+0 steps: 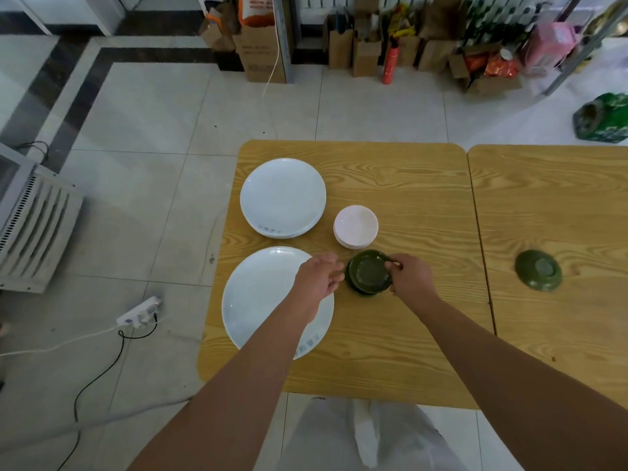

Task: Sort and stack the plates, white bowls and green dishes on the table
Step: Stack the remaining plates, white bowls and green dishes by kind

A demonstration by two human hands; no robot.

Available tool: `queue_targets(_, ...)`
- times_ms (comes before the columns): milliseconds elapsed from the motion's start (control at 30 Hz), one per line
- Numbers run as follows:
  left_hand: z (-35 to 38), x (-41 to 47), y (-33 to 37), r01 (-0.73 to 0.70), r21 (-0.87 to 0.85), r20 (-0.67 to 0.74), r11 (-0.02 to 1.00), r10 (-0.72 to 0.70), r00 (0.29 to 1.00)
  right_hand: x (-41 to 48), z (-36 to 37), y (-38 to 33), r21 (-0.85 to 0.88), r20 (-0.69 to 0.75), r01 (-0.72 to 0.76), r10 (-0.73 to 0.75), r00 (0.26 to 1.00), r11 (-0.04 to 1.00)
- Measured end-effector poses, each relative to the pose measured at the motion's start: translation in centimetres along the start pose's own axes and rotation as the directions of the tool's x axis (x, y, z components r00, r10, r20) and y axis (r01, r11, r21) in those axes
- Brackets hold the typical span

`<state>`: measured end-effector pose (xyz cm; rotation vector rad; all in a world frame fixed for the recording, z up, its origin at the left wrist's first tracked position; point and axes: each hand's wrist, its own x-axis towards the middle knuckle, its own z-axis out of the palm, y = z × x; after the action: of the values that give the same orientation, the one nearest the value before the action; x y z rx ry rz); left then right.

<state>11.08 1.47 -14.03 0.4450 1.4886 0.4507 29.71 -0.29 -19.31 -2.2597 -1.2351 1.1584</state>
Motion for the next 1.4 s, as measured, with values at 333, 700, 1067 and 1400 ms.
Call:
queue_targets(333,-0.1,0.1,-0.3,0.012,0.005,-0.010,1.000,-0.012,1.000,0.2,0.8,0.2,0.051,0.030,-0.065,0.064,0.997,0.997)
queue_targets(700,1.8,0.0,0.0,0.013,0.031,-0.002,0.999,-0.013,1.000,0.0,-0.5,0.5,0.080,-0.045,0.003,0.001,0.999,0.997)
queue_targets(1067,9.9,-0.2,0.6,-0.061,0.044,0.033,0.997,0.060,0.998,-1.2,-8.2,2.7,0.100,0.009,0.032,-0.033,0.999,0.994)
queue_targets(1400,23.7,-1.0,0.1,-0.136,0.180,0.159,0.974,0.108,0.981,0.4,-20.3,11.3,-0.023,-0.105,-0.112,0.109,0.988,0.993)
